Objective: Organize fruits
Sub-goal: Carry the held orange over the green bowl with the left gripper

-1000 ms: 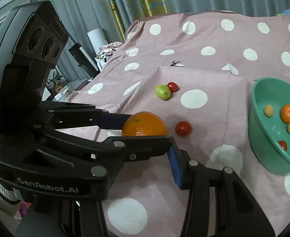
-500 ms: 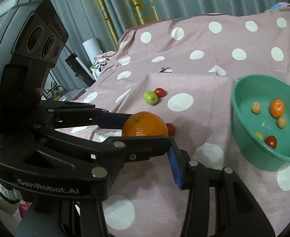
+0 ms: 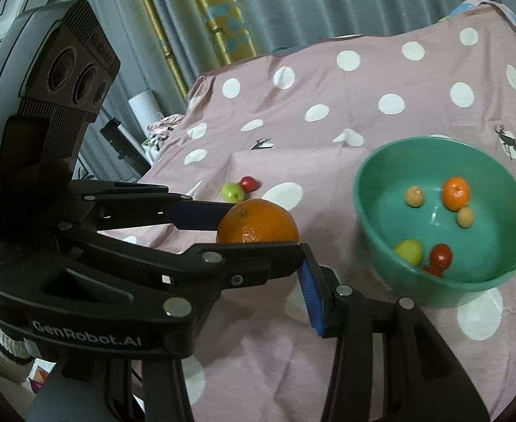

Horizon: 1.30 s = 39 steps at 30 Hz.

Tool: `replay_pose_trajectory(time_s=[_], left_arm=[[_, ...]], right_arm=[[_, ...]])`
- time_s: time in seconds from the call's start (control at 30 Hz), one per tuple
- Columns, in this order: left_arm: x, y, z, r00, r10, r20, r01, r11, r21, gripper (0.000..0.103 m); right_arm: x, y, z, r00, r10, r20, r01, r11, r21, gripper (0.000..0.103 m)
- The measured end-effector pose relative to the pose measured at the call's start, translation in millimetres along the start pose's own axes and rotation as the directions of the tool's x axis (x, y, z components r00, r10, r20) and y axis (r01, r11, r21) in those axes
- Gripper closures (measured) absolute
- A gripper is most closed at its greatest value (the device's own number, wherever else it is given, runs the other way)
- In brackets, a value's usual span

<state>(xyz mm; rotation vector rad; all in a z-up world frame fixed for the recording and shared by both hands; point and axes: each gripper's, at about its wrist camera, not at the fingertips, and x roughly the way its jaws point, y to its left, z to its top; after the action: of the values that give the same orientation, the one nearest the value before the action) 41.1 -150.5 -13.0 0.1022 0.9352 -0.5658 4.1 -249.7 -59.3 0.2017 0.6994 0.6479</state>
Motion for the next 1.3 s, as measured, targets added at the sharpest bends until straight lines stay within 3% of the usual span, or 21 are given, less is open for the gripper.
replay_pose_trajectory(time_s=[0.73,1.3], left_arm=[[38,-32,49,0.997,-0.074,0.005,0.074,0.994,0.079,0.055],[81,-37,67,0.992,-0.125,-0.035,0.128,0.988,0.084,0.055]], right_arm=[[-21,-59,16,0.991,-0.114,0.076,0.109,0.992,0.071,0.057],[-10,-94,19,0.981,-0.189,0.036,0.185,0.977,0.105,0.057]])
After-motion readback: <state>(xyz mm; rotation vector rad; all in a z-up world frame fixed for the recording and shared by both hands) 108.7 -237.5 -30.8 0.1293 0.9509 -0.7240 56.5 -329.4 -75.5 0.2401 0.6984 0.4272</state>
